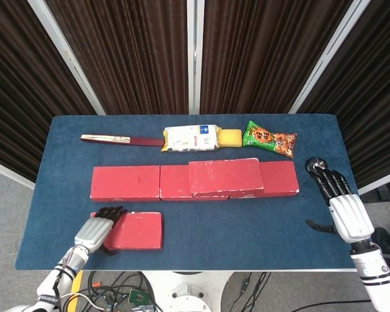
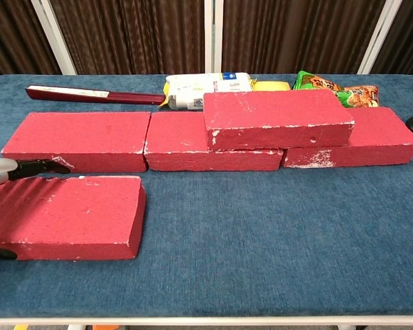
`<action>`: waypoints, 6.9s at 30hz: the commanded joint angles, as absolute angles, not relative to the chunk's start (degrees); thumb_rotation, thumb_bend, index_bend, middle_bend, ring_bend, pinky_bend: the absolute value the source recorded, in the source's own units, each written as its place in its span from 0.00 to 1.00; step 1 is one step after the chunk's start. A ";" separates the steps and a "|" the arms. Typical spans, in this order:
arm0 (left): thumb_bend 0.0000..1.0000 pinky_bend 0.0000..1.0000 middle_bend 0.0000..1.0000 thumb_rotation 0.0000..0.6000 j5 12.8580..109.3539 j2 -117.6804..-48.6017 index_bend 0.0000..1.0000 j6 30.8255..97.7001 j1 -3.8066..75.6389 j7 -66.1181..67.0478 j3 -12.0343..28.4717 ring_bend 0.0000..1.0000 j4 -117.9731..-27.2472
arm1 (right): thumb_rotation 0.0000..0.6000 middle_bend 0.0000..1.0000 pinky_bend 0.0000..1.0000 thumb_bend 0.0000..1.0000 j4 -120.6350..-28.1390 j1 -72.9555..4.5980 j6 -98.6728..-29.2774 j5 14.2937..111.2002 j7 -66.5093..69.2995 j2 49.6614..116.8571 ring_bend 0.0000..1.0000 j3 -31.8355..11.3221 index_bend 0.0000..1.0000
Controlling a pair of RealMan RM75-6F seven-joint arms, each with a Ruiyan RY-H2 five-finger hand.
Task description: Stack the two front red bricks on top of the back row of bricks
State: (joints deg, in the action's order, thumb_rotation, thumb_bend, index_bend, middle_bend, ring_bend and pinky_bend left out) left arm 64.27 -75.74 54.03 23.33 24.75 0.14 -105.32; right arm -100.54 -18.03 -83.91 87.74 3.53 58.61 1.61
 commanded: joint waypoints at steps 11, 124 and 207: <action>0.00 0.00 0.00 1.00 60.45 -76.88 0.00 51.51 27.26 24.96 -0.15 0.00 -104.25 | 1.00 0.00 0.00 0.00 -99.03 -16.85 -82.37 87.93 4.49 59.41 0.00 -0.11 0.00; 0.19 0.28 0.16 1.00 35.67 -79.28 0.00 38.47 58.65 19.85 5.22 0.06 -85.94 | 1.00 0.00 0.00 0.00 -97.68 -12.87 -80.77 88.21 12.19 56.54 0.00 -5.66 0.00; 0.17 0.18 0.00 1.00 34.64 -82.16 0.00 37.94 62.14 17.02 3.64 0.00 -83.69 | 1.00 0.00 0.00 0.00 -94.88 -12.41 -79.86 87.28 14.82 57.70 0.00 -5.61 0.00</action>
